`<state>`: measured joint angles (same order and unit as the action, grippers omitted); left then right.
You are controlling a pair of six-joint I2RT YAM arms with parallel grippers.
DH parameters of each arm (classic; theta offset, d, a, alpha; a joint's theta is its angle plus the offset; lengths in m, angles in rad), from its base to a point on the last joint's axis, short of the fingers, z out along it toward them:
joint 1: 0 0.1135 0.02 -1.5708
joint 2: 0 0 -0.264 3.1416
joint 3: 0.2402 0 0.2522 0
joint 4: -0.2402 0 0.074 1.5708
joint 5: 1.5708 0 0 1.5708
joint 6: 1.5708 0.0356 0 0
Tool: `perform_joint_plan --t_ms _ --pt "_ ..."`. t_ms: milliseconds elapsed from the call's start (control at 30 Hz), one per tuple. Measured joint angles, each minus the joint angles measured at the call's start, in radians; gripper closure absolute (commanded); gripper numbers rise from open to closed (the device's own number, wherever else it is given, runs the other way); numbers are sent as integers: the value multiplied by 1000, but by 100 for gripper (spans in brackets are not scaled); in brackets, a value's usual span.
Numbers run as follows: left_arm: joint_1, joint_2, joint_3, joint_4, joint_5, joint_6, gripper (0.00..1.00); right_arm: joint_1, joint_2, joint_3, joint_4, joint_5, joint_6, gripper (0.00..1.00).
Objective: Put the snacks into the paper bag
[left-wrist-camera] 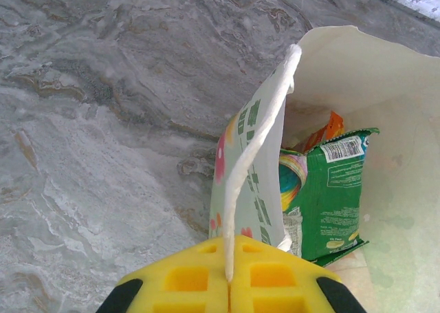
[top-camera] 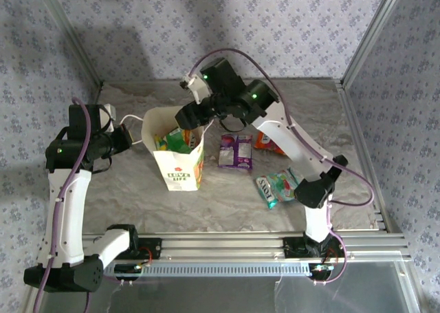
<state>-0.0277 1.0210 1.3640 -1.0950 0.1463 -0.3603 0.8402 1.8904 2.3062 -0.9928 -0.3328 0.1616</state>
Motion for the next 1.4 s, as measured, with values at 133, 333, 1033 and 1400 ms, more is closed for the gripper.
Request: perform_joint_plan --t_ms 133,333,1033,1400 --pt "0 0 0 0 0 0 94 0 -71 -53 22 31 -21 42" --pt "0 0 0 0 5 2 93 -2 -210 -215 52 113 -46 40" --pt "2 -12 2 -4 27 11 93 -336 -649 -872 214 237 230 19" --pt "2 -10 2 -4 42 11 93 -600 -790 -1155 239 159 391 13"
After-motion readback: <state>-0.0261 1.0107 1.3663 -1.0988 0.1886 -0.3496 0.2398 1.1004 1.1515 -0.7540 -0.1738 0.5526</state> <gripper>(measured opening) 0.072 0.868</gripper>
